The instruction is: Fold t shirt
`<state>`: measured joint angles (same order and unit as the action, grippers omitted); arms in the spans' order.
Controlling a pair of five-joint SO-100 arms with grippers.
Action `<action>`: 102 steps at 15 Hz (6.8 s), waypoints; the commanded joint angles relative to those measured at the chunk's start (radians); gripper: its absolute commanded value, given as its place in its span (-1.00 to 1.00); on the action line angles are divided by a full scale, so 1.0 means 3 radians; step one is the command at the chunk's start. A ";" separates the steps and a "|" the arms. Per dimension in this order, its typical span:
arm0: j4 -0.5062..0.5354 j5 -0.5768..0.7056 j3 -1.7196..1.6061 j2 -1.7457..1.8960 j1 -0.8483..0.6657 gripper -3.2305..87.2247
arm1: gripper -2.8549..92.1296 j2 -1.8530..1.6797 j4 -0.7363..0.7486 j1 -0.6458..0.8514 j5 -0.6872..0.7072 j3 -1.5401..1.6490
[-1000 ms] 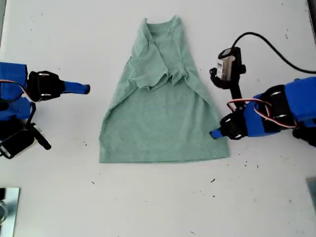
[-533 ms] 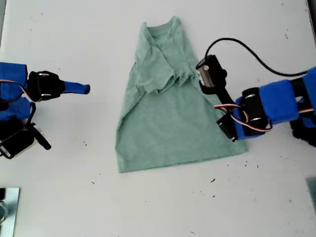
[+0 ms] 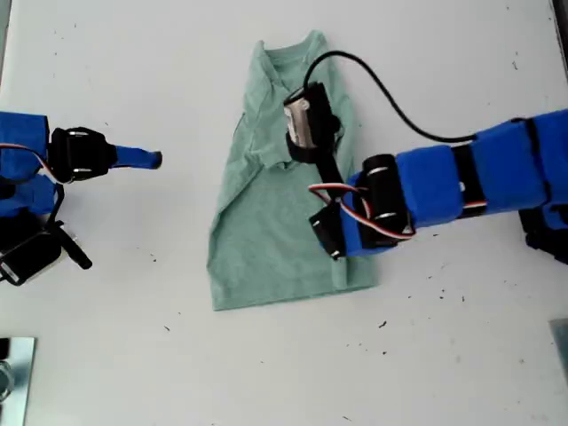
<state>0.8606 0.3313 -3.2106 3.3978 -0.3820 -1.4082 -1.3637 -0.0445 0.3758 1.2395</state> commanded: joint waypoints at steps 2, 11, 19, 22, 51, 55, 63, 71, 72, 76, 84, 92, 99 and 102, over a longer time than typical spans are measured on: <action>-0.0005 0.0010 -0.0046 0.0031 0.0041 -0.93 | -0.25 -0.0036 0.0271 -0.0066 -0.0010 -0.0148; 0.0031 0.0036 -0.0056 0.0112 0.0026 -0.93 | -0.33 -0.1974 -0.0476 0.0112 0.0522 0.0317; 0.0041 0.0005 -0.0046 0.0102 0.0061 -0.93 | -0.89 -0.5988 0.0685 0.1590 0.0982 0.5880; -0.0031 -0.0798 0.1386 -0.2112 0.0828 -0.93 | -0.89 -0.5977 0.0675 0.1631 0.0951 0.5885; 0.1324 -0.1028 0.4924 -0.4822 0.1222 -0.93 | -0.89 -0.6652 0.0368 0.1539 0.0895 0.6049; 0.0629 -0.0690 0.5747 -0.6156 0.1099 -0.93 | -0.89 -0.6688 0.0348 0.1534 0.0879 0.6059; 0.1365 -0.0343 0.7869 -0.7992 0.1340 -0.53 | -0.89 -0.6750 0.0312 0.1539 0.0864 0.6075; 0.1314 -0.0430 0.4720 -0.4009 0.1079 -0.70 | -0.89 -0.6755 0.0312 0.1544 0.0874 0.6075; 0.0588 -0.0460 0.3886 -0.3636 0.1145 -0.71 | -0.89 -0.6755 0.0312 0.1549 0.0874 0.6075; -0.0424 -0.1565 0.1498 -0.2684 0.1473 -0.76 | -0.89 -0.6755 0.0312 0.1560 0.0859 0.6075; 0.0291 -0.1519 -0.0133 -0.0133 0.0874 -0.93 | -0.89 -0.6750 0.0291 0.1580 0.0808 0.6085; 0.0123 -0.1350 0.3165 -0.3738 0.1636 -0.93 | -0.86 -0.3978 0.0240 0.0481 0.0353 0.3226; 0.0992 -0.0997 0.6192 -0.6443 0.2117 -0.31 | -0.13 -0.1283 -0.0184 -0.0598 -0.0322 0.0777; 0.0900 -0.1115 0.6208 -0.6744 0.2020 -0.30 | -0.13 -0.0690 -0.0159 -0.0593 -0.0322 0.0414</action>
<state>1.1367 0.0169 -1.3990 1.3883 0.2454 -1.6444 -1.4189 -0.2148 0.2915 1.4496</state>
